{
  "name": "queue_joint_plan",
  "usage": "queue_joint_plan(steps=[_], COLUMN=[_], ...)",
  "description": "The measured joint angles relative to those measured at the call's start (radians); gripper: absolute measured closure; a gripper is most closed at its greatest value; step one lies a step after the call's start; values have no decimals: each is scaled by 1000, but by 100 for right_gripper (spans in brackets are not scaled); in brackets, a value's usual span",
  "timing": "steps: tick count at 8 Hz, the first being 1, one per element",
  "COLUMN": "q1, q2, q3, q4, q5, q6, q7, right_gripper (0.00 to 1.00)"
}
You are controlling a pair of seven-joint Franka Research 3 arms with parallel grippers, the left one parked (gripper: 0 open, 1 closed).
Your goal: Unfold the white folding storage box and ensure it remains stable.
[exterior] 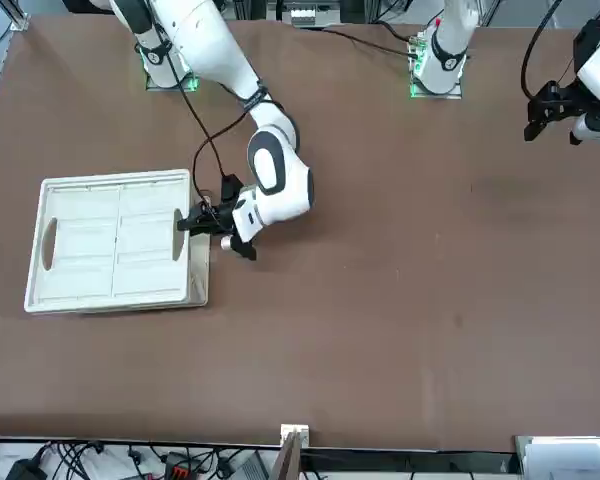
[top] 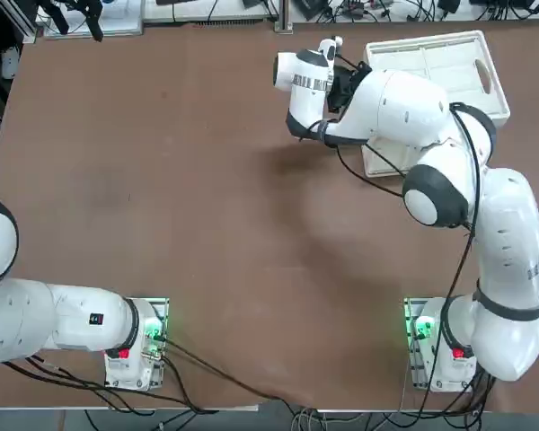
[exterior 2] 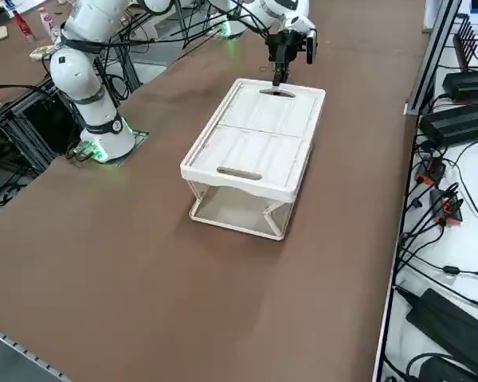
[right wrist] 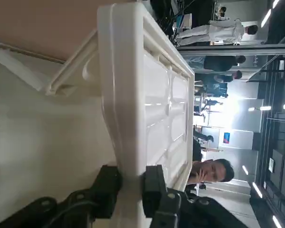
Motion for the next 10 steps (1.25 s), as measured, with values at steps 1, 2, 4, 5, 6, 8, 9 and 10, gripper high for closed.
queue_joint_plan(steps=[1,2,4,5,6,8,9,10], q1=[0,1,5,6,8,15,19,21], q2=[0,0,0,1,1,4,6,7], q3=[0,0,0,0,0,0,0,0], q4=[0,0,0,0,0,0,0,0], q5=[0,0,0,0,-1,-1,-1,-1], q6=[-3,-9,-18,-24,-32,-58,-73,-82], q7=[-19,-43,-55,-55,-60,-64,-64,-61], right_gripper=[70,70,70,70,70,70,70,70])
